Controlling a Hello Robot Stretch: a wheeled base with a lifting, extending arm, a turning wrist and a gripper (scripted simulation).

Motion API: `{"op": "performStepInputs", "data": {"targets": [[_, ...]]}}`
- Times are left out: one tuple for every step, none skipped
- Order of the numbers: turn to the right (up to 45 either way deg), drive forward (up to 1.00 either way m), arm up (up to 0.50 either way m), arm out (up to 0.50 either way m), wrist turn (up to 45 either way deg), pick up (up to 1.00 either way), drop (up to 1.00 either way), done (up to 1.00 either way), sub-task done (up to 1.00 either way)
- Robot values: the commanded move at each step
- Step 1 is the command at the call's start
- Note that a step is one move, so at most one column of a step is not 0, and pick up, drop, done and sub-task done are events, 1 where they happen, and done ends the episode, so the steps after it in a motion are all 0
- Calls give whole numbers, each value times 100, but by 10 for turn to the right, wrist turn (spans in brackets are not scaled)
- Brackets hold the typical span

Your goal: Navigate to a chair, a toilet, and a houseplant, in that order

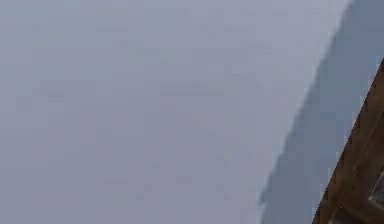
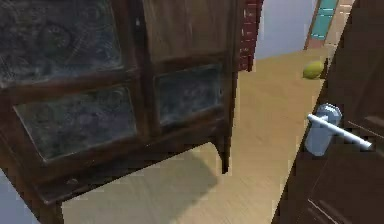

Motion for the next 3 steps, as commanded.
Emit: {"op": "performStepInputs", "data": {"targets": [[450,0,0,0,0,0,0,0,0],[450,0,0,0,0,0,0,0,0],[120,0,0,0,0,0,0,0,0]]}}
